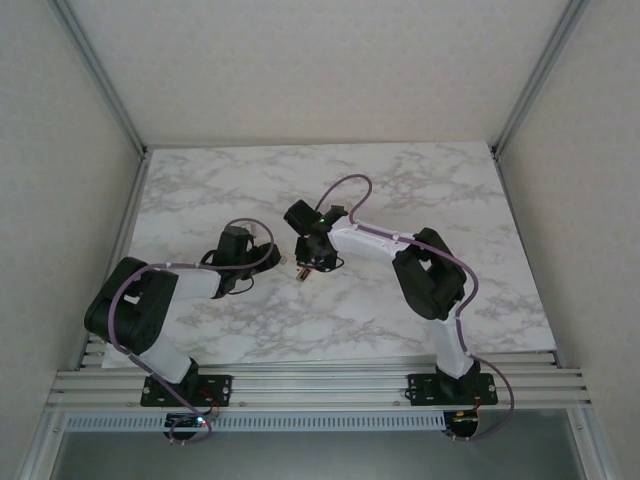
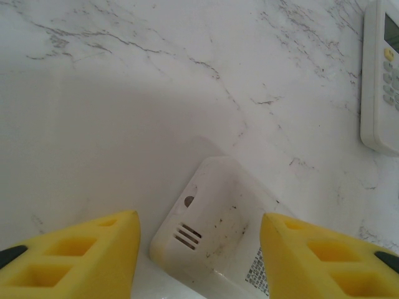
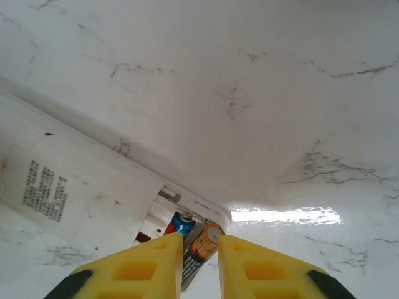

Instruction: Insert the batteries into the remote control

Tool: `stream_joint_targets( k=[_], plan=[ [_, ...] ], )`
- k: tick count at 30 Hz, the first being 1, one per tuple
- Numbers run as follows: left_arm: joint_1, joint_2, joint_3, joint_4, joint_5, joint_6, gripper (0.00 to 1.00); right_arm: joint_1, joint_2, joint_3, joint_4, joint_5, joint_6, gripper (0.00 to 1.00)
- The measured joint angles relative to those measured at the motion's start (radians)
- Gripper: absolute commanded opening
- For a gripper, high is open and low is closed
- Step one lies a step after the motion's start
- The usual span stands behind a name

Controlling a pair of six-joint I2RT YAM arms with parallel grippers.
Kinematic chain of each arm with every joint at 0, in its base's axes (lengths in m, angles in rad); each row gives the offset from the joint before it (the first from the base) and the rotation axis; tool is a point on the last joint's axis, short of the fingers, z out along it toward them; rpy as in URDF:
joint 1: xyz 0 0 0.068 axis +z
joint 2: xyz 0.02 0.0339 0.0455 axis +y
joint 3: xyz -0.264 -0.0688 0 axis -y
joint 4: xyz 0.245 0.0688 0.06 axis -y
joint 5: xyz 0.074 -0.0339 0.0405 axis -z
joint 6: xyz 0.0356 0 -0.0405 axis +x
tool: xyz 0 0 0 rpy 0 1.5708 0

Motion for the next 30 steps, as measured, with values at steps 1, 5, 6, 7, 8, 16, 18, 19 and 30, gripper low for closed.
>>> stream_joint_targets(
  k=[1,5,6,7,8,16,18,19,30],
  plan=[
    [0.000,0.000,0.000,0.000,0.000,0.000,0.52,0.000,0.004,0.000,0.000,0.000,0.000,0.22],
    [0.000,0.000,0.000,0.000,0.000,0.000,0.53,0.001,0.016,0.000,0.000,0.000,0.001,0.13],
    [0.000,0.000,0.000,0.000,0.000,0.000,0.52,0.002,0.017,0.000,0.003,0.000,0.001,0.12],
    [0.000,0.000,0.000,0.000,0.000,0.000,0.52,0.002,0.017,0.000,0.004,0.000,0.003,0.11],
    [0.000,0.000,0.000,0.000,0.000,0.000,0.53,0.002,0.017,0.000,0.005,0.000,0.004,0.12],
    [0.000,0.000,0.000,0.000,0.000,0.000,0.52,0.005,0.017,0.002,0.005,0.000,0.005,0.08],
    [0.000,0.000,0.000,0.000,0.000,0.000,0.52,0.008,0.017,0.002,0.012,0.000,0.011,0.07],
    [0.000,0.000,0.000,0.000,0.000,0.000,0.53,0.010,0.018,0.002,0.014,0.000,0.015,0.07],
    [0.000,0.000,0.000,0.000,-0.003,0.000,0.52,0.020,0.029,-0.012,0.014,0.009,0.119,0.04]
  ],
)
